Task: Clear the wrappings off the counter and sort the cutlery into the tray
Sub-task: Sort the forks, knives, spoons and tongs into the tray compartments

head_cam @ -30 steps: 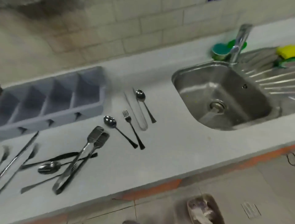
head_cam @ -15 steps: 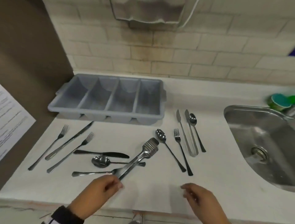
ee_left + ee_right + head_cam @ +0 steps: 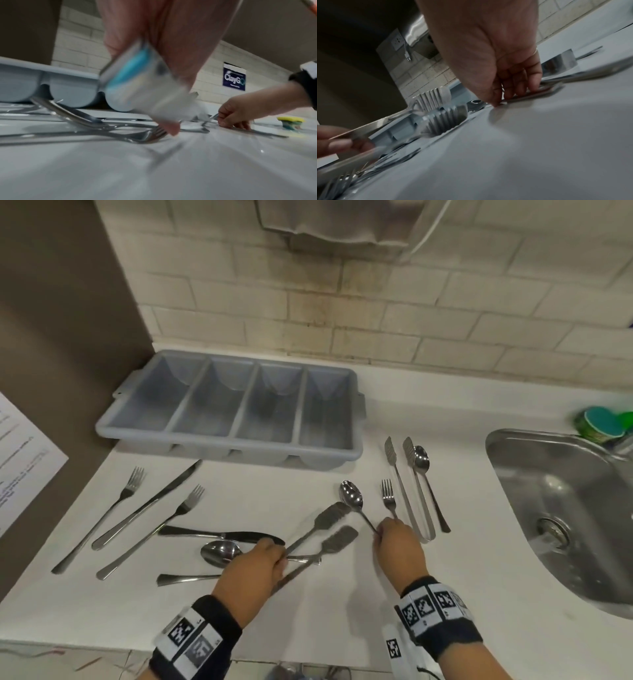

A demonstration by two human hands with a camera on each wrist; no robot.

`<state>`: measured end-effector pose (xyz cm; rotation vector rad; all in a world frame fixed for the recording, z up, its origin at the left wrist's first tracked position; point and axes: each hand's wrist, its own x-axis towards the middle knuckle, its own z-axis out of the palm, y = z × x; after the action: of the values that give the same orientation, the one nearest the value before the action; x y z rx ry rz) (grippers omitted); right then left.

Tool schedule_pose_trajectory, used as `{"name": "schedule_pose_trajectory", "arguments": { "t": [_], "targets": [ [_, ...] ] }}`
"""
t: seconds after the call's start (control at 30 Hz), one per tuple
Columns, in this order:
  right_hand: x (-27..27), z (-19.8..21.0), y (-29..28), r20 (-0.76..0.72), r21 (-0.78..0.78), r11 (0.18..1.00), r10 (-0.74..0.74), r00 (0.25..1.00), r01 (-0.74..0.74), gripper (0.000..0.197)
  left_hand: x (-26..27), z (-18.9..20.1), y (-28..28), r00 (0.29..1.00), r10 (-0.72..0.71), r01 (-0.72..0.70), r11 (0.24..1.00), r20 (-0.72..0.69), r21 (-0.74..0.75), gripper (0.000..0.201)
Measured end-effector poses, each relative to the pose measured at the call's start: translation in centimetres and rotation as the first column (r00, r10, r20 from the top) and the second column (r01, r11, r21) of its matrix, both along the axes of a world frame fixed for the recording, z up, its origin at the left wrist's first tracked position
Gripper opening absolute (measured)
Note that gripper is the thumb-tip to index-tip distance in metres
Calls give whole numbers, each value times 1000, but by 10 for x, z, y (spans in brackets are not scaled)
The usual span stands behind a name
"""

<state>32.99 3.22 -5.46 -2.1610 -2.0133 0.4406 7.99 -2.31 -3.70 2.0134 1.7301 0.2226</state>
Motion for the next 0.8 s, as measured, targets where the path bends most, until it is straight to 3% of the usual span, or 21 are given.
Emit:
{"name": "schedule_pose_trajectory", "arguments": {
  "t": [0.1, 0.23, 0.37, 0.5, 0.57, 0.67, 0.8],
  "targets": [
    [-1, -1, -2, -13, -1, 1000, -12, 1000, 12, 17, -1, 18, 1, 977, 94, -60, 982, 193, -179, 33],
    [8, 8, -8, -207, -111, 993, -64, 976, 41, 13, 4, 46, 2, 742, 359, -82, 886, 566, -455, 30],
    [16, 41, -19, -474, -74, 997, -15, 880, -23, 12, 3, 73, 16, 575, 425, -121, 889, 699, -441, 29],
    [4, 85, 15, -640, 86, 995, 24, 768, 41, 31, -9, 97, 39, 508, 456, -283, 890, 731, -358, 29],
    [-13, 105, 47, -638, 120, 992, 47, 768, 39, 31, -16, 108, 51, 496, 456, -335, 886, 739, -321, 27],
    [-47, 113, 109, -543, 82, 996, 81, 836, -43, 34, -25, 119, 68, 490, 460, -385, 876, 740, -289, 20],
    [-93, 93, 170, -262, -102, 982, 126, 957, -158, 32, -36, 120, 93, 451, 471, -413, 863, 758, -291, 54]
  ]
}}
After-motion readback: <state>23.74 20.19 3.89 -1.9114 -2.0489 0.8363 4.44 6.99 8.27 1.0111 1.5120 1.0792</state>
